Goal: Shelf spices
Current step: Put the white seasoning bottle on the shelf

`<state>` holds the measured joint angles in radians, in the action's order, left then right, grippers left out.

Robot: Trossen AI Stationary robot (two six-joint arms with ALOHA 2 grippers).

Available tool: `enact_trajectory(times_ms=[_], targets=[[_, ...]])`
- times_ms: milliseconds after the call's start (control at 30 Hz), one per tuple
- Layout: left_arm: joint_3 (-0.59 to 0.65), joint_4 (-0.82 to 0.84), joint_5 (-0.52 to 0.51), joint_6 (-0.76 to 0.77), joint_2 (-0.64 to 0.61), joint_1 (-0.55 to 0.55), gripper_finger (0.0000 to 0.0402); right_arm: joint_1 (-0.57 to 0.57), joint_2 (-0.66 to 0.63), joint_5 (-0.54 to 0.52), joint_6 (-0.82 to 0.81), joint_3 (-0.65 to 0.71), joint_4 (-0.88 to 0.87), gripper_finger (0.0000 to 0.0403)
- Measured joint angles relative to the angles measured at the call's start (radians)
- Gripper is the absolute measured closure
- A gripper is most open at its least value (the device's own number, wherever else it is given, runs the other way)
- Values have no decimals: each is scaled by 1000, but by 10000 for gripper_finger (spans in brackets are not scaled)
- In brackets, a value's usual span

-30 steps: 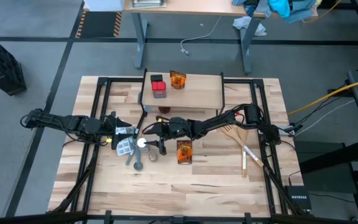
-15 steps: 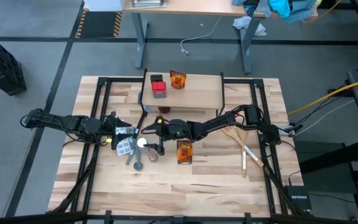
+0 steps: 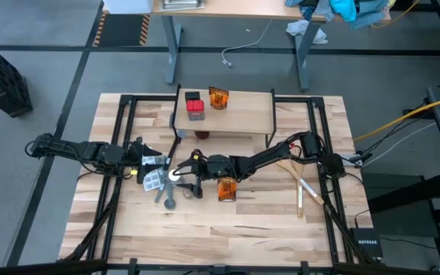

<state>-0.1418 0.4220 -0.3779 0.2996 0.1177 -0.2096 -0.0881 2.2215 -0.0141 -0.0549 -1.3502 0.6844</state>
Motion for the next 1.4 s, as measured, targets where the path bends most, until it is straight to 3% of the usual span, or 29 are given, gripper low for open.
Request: enact_trajectory(times_ms=[300,767,1033,1167,1400], targets=[[0,0,0,0,0,0,167,3,61,-20,-13,-18,20,29],[0,0,0,0,0,0,167,3,186,5,-26,-161,18,29],[0,1,0,0,0,0,167,3,187,-64,-27,-161,-30,33],[0,1,0,0,0,0,167,3,186,-64,-27,-161,-35,70],[0,1,0,0,0,0,167,2,186,-63,-25,-161,-35,196]])
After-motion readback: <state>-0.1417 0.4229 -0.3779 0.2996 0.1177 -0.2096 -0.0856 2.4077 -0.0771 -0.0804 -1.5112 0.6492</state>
